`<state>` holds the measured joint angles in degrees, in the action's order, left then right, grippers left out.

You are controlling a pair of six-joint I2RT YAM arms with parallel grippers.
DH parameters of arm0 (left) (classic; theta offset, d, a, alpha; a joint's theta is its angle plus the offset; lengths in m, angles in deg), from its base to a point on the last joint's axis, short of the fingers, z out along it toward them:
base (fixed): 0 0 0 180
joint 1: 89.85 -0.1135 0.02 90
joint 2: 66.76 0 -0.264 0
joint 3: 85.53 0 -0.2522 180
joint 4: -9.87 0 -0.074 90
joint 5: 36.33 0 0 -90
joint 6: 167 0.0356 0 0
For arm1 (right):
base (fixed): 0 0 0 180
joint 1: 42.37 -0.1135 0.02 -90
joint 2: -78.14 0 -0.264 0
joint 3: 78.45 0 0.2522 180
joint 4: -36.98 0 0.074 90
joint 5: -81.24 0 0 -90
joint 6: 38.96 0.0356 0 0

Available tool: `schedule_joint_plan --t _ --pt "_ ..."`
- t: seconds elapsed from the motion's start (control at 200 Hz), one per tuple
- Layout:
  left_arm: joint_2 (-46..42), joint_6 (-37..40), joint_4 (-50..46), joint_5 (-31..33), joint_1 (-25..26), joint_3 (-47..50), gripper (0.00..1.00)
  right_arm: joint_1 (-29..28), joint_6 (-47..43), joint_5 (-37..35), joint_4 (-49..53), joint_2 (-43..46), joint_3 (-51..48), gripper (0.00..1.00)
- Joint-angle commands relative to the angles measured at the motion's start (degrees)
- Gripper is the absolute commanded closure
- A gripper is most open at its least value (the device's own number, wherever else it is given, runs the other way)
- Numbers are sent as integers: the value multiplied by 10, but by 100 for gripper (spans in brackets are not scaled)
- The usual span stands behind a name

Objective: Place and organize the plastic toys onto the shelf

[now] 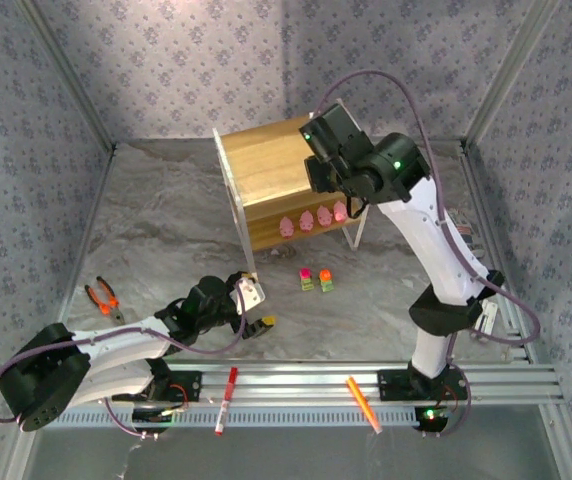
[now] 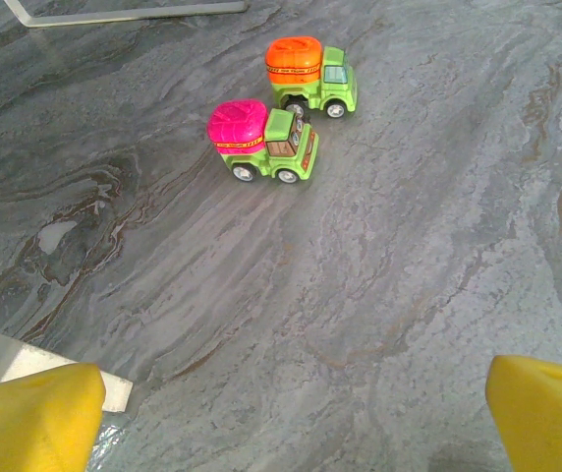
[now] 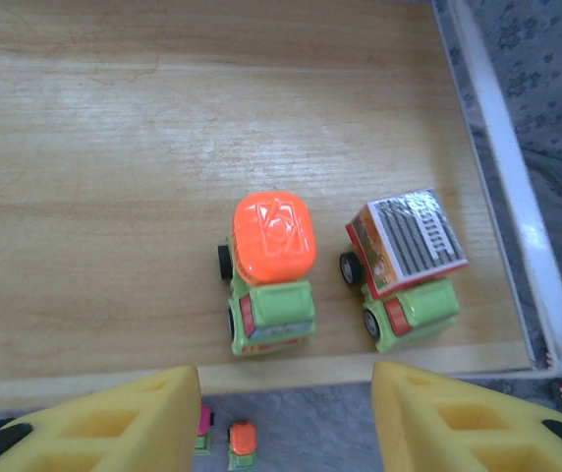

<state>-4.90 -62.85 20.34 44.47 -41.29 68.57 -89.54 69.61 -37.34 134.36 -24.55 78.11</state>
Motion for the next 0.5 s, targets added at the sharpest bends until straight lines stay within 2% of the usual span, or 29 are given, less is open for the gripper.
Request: schedule_joint_plan --t 0.0,0.235,0.495 --pt "-3 11 10 -2 4 -4 0 -20 8 -42 25 35 -2 49" --pt "1 11 7 0 4 -7 0 -74 37 -93 13 96 -81 48" --pt "4 10 3 -2 4 -11 0 -131 93 -141 -36 192 -234 49"
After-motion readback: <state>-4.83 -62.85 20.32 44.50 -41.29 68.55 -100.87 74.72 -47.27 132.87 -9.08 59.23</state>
